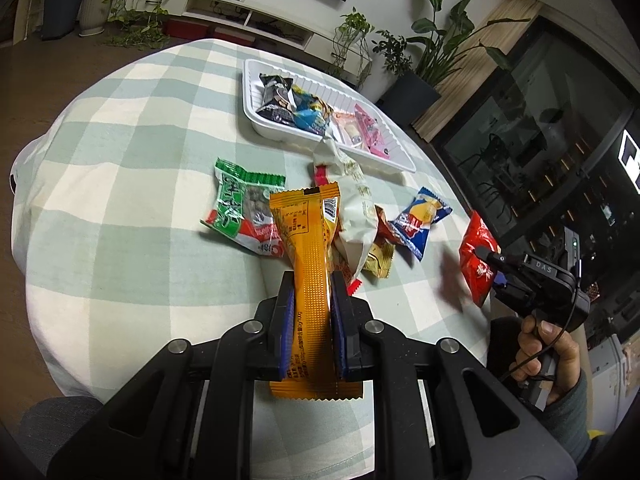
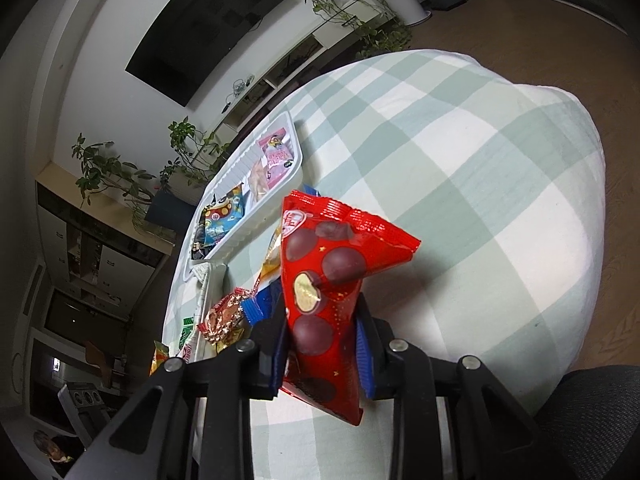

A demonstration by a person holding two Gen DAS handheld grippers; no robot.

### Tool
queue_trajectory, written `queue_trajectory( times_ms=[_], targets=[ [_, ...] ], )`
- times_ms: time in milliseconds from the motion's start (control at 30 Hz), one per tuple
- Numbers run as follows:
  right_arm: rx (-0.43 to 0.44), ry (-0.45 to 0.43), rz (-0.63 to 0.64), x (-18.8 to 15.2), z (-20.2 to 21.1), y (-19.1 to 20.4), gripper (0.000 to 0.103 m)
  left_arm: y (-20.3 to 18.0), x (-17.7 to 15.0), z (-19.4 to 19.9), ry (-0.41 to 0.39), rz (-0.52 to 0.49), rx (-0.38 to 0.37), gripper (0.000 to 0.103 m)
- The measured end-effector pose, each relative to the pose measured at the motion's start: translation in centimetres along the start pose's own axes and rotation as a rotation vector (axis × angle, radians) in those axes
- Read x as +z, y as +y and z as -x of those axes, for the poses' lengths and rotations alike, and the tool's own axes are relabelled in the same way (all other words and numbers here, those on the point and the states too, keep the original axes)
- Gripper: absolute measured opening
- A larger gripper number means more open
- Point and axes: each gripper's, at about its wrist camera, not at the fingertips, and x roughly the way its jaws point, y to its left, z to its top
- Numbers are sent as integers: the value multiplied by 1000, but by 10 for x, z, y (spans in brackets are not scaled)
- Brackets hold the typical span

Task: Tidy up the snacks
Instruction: 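Carry orange packet into the white tray with left tool while right tool carries Mylikes bag there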

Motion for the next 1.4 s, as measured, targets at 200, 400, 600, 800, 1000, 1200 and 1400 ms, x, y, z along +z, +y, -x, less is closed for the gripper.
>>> queue_trajectory(
  times_ms=[200,400,600,800,1000,1200,1400],
  targets=[
    [6,-11,1,3,3,0,30,0,7,4,-17,0,0,15],
    [1,-35,17,11,11,0,30,-3,29,10,-48,-17,-1,15],
    [-8,-69,74,34,21,12,30,-19,80,10,-90,-99,25,15],
    [-11,-110,206,75,30,50,30,-42,138,-6,-98,-178,51,15],
    [-20,-105,375,120,7,106,30,-66,193,-44,-79,-243,78,15],
    [-31,6,465,151,-58,144,30,-65,229,-99,-39,-254,133,15],
    [-81,107,525,156,-128,157,30,-51,237,-151,12,-247,170,15]
  ],
)
